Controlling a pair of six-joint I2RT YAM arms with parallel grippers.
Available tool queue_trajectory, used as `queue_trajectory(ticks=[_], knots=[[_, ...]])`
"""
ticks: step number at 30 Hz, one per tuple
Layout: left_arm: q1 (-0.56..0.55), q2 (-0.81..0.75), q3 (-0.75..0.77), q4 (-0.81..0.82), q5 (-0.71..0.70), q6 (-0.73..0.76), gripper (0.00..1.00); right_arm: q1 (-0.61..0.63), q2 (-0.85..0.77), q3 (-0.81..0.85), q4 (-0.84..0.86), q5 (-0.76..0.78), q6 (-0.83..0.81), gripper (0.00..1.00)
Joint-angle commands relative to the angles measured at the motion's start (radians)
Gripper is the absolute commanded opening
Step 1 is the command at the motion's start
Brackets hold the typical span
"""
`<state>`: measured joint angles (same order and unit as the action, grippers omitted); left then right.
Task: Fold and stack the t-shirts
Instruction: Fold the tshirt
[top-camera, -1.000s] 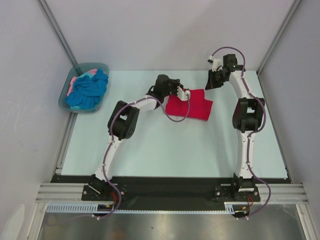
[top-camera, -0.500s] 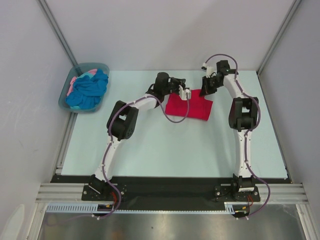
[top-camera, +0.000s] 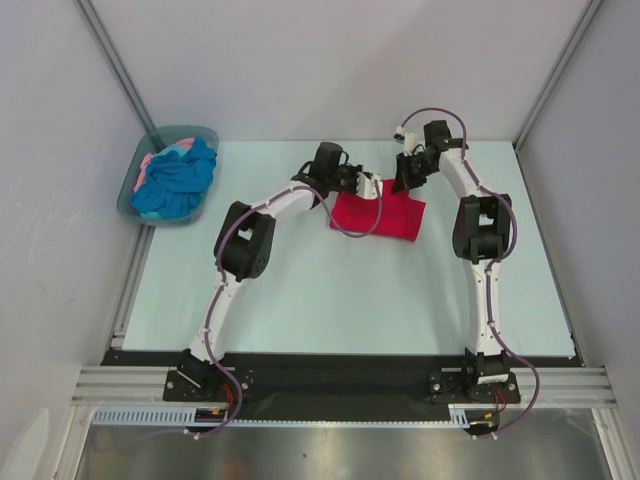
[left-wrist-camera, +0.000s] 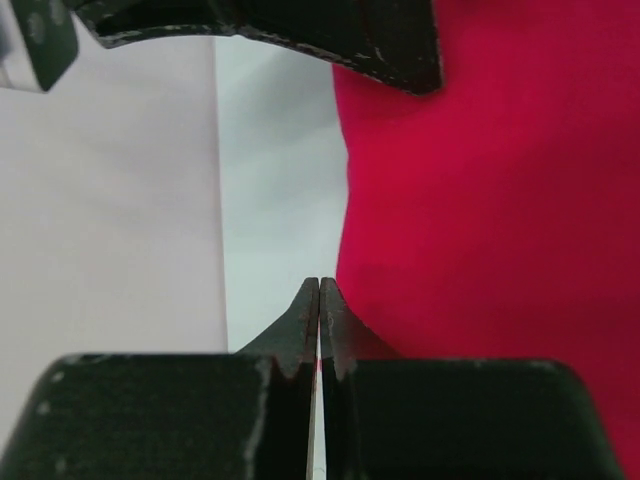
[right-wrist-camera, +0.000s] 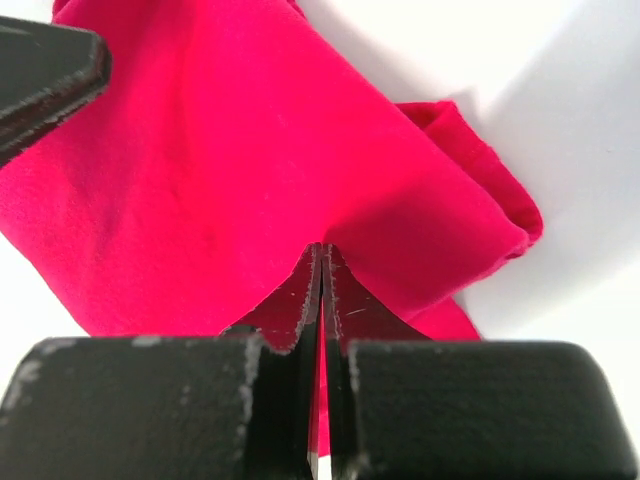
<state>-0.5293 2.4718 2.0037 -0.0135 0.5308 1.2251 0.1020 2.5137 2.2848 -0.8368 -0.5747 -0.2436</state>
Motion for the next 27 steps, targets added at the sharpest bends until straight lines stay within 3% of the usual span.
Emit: queue_trajectory(ticks=[1,9,18,27], knots=[[0.003,0.007,0.055,-0.144,0.029,0.066,0.00,0.010,-0.030,0.033,0.019,0.009,0.004,0.00],[0.009,0.033,0.087,-0.288,-0.021,0.177,0.00,0.004,-0.053,0.002,0.021,0.032,-0.005,0.00],[0.034,0.107,0.196,-0.457,-0.191,0.263,0.00,-0.008,-0.065,-0.008,0.019,0.038,-0.003,0.00],[0.064,0.147,0.288,-0.465,-0.255,0.246,0.00,-0.008,-0.038,-0.012,0.027,0.070,-0.020,0.00]])
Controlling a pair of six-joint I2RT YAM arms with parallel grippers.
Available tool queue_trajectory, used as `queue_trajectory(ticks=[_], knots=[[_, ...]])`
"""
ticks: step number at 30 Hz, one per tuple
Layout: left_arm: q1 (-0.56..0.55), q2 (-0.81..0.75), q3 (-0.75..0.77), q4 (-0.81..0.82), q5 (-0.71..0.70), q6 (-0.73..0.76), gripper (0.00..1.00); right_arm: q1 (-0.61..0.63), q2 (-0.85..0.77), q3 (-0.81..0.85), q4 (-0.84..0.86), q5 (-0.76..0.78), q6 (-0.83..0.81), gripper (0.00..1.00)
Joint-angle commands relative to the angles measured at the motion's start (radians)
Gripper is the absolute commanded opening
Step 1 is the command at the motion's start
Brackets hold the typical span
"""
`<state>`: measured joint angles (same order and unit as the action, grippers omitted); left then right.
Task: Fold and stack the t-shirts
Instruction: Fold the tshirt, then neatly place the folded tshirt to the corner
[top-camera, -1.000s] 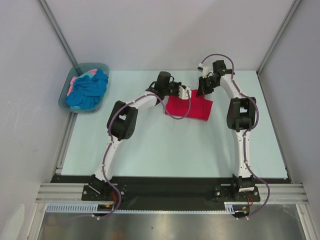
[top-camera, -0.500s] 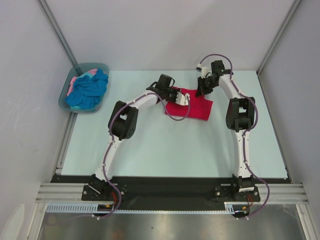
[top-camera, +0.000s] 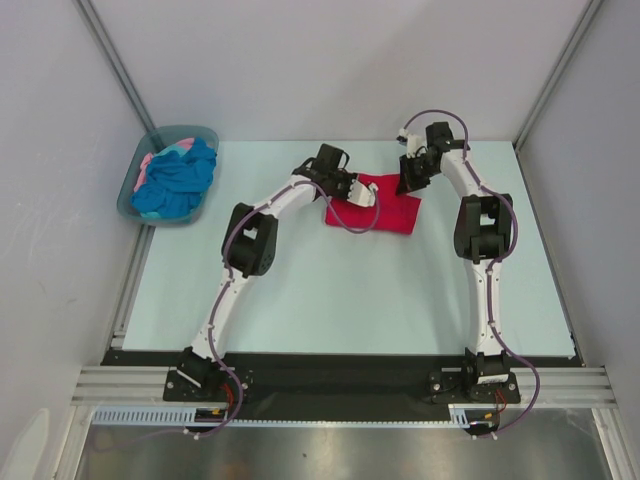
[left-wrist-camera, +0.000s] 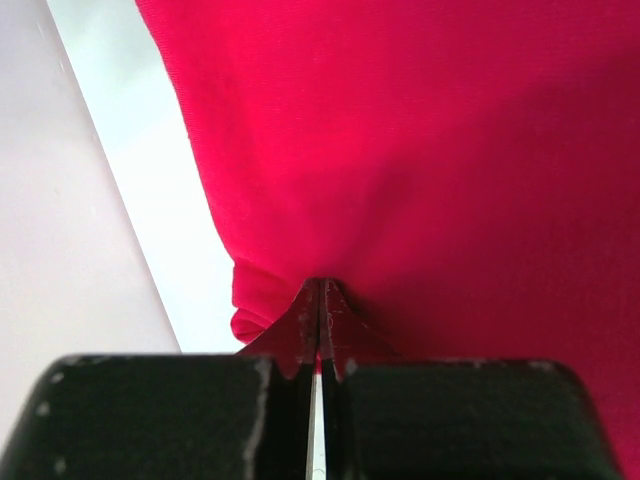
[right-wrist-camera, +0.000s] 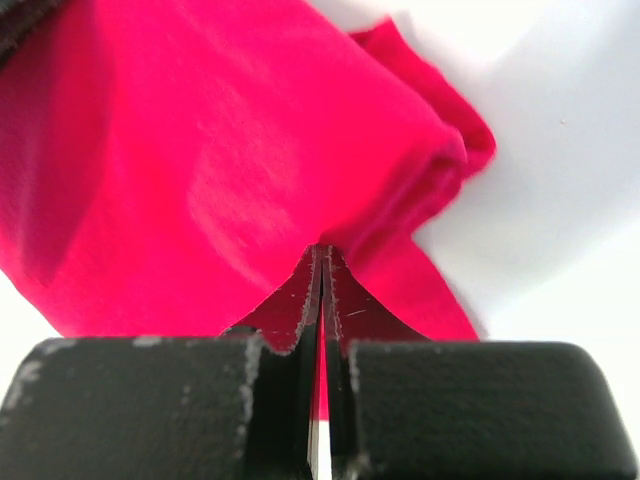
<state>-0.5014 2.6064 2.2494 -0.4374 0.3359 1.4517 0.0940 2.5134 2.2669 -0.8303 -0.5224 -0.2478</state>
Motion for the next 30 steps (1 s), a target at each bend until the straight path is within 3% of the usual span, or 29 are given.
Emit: queue_trajectory(ticks=[1,6,8,11,12,13,15,16,19,22,26,30], knots=[[0.038,0.009,0.041,-0.040,-0.055,0.015,0.00,-0.003,-0.036,0.005,0.019,0.025,-0.018,0.00],[0.035,-0.009,0.042,0.020,-0.032,-0.057,0.01,-0.005,-0.034,-0.004,0.017,0.033,-0.019,0.00],[0.034,-0.028,0.035,0.066,-0.025,-0.100,0.09,0.001,-0.045,-0.003,0.017,0.036,-0.021,0.00],[0.032,-0.069,0.024,0.193,-0.014,-0.220,0.38,0.013,-0.062,0.000,0.013,0.051,-0.038,0.00],[0.032,-0.083,0.022,0.272,-0.017,-0.299,0.67,0.015,-0.077,-0.001,0.011,0.062,-0.044,0.01],[0.032,-0.095,0.019,0.319,-0.021,-0.342,0.81,0.019,-0.088,-0.001,0.007,0.062,-0.047,0.10],[0.031,-0.136,0.022,0.434,-0.059,-0.471,0.99,0.023,-0.122,-0.015,-0.003,0.079,-0.065,0.25],[0.032,-0.150,0.029,0.492,-0.086,-0.506,1.00,0.027,-0.136,-0.024,-0.007,0.085,-0.073,0.40],[0.038,-0.206,0.035,0.630,-0.236,-0.596,1.00,0.029,-0.189,-0.049,-0.029,0.094,-0.116,0.63],[0.069,-0.282,0.007,0.637,-0.333,-0.603,1.00,0.036,-0.250,-0.060,-0.072,0.117,-0.190,0.76],[0.156,-0.413,-0.115,0.499,-0.437,-0.614,1.00,0.119,-0.326,-0.081,-0.165,0.189,-0.371,0.79],[0.227,-0.557,-0.350,0.468,-0.478,-0.623,1.00,0.245,-0.453,-0.341,-0.081,0.338,-0.602,0.81]])
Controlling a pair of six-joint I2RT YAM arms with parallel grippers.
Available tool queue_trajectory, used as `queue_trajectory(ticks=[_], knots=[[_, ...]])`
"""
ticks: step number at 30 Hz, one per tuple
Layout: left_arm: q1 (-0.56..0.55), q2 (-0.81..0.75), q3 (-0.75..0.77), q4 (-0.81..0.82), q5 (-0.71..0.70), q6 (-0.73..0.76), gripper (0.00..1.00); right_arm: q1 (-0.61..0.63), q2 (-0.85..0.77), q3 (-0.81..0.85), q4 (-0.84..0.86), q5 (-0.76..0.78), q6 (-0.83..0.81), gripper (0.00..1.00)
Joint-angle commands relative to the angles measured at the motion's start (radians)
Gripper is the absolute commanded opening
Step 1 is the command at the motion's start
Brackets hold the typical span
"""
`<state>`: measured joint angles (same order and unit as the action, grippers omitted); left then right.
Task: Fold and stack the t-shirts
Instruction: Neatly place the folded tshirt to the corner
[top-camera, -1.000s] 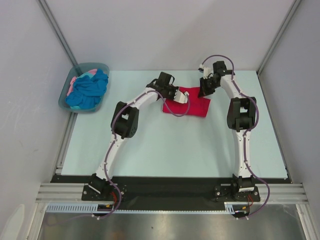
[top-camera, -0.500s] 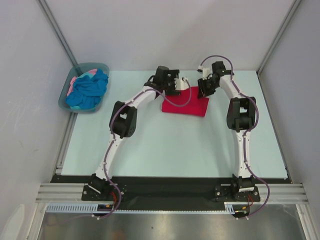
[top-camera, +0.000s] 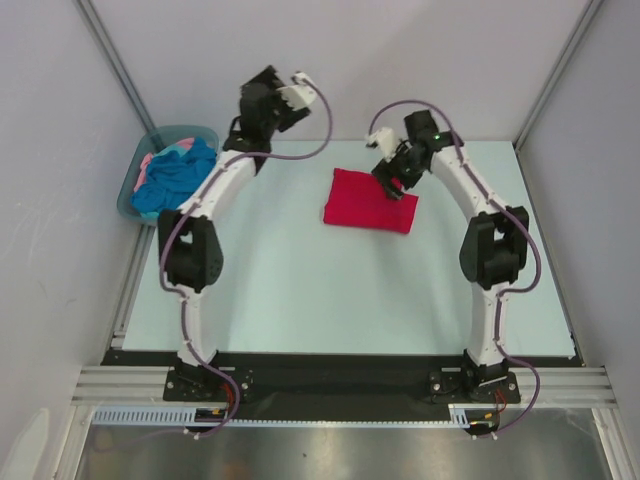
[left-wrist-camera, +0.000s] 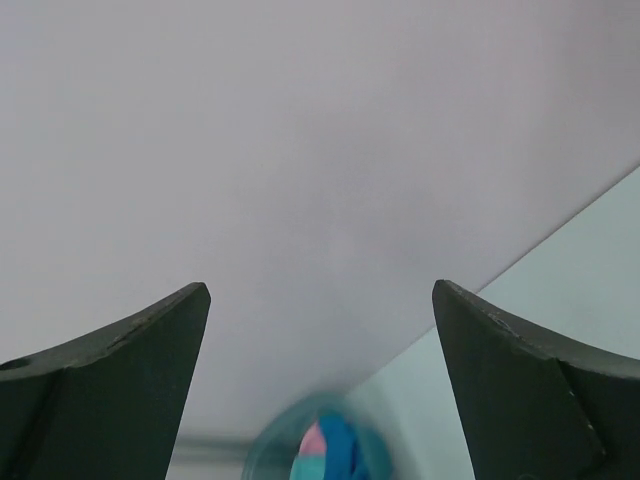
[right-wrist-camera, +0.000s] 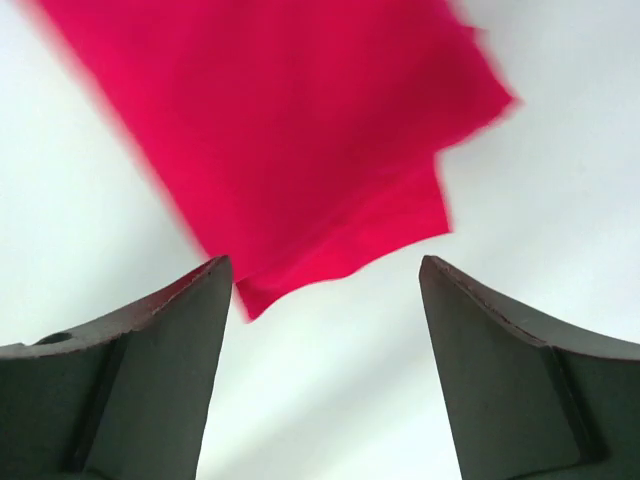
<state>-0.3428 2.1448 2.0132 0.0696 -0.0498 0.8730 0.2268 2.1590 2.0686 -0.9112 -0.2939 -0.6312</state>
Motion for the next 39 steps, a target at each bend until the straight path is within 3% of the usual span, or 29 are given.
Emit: queue_trajectory(ticks=[1,5,19,30,39], knots=[[0.077,-0.127,-0.134,-0.043,-0.117,-0.060,1.00,0.138,-0.147,-0.190,0.036,0.148,-0.263,0.81],[0.131,-0.134,-0.114,-0.148,-0.183,-0.138,1.00,0.232,-0.183,-0.343,0.176,0.225,-0.421,0.82],[0.169,-0.207,-0.166,-0.182,-0.202,-0.270,1.00,0.312,-0.065,-0.378,0.313,0.358,-0.548,0.84],[0.172,-0.149,-0.062,-0.198,-0.200,-0.281,1.00,0.325,-0.039,-0.361,0.238,0.315,-0.544,0.85],[0.174,-0.120,0.001,-0.214,-0.200,-0.293,1.00,0.324,0.038,-0.393,0.342,0.343,-0.489,0.86]])
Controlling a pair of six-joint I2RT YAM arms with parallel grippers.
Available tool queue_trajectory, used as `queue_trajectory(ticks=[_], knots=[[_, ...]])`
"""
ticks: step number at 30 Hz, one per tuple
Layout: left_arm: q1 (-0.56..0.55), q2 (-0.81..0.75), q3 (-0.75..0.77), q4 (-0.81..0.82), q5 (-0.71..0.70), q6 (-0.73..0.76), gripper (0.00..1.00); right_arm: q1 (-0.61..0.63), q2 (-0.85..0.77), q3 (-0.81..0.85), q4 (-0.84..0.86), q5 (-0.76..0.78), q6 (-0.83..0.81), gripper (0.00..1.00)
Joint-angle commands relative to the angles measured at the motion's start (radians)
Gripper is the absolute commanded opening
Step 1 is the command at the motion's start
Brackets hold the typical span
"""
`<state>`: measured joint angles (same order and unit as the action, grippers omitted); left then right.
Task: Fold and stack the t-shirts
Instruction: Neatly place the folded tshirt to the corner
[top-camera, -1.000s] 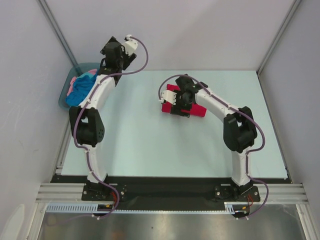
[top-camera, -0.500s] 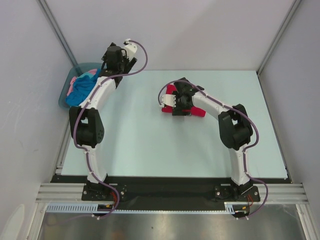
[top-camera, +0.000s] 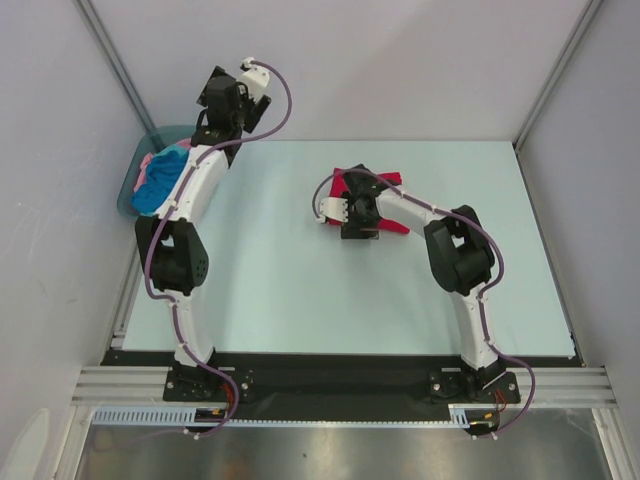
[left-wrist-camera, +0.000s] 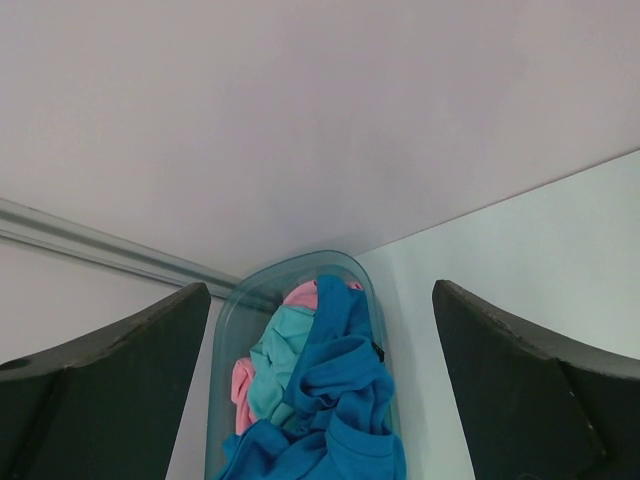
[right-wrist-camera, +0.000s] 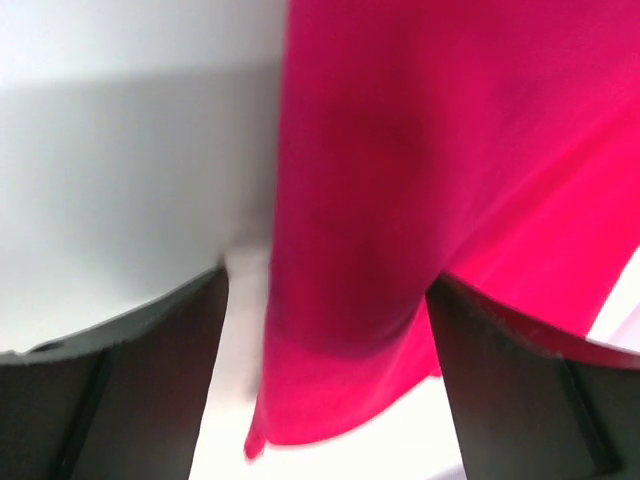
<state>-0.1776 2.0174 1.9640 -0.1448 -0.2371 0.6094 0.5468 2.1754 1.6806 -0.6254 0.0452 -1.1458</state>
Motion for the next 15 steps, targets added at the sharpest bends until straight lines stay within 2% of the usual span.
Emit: queue_trajectory(ticks=[1,4,6,7,8,9,15], knots=[[0.009,0.007,0.055,0.001,-0.011,-0.030,1.00,0.005,0.026,-0.007,0.094,0.019,0.037,0.86],[0.010,0.012,0.068,0.001,-0.010,-0.028,1.00,0.005,0.049,-0.018,0.175,0.059,0.050,0.83],[0.010,0.015,0.081,0.001,-0.008,-0.030,1.00,0.004,0.057,-0.028,0.205,0.071,0.050,0.72],[0.012,0.017,0.084,-0.001,-0.008,-0.028,1.00,0.005,0.063,-0.036,0.248,0.093,0.052,0.61],[0.012,0.020,0.088,-0.001,-0.008,-0.027,1.00,0.004,0.067,-0.041,0.260,0.102,0.054,0.18],[0.013,0.021,0.099,-0.002,-0.008,-0.023,1.00,0.004,0.072,-0.042,0.265,0.117,0.055,0.00],[0.024,0.049,0.156,-0.002,-0.007,-0.008,1.00,-0.034,0.084,-0.033,0.286,0.136,0.052,0.00]])
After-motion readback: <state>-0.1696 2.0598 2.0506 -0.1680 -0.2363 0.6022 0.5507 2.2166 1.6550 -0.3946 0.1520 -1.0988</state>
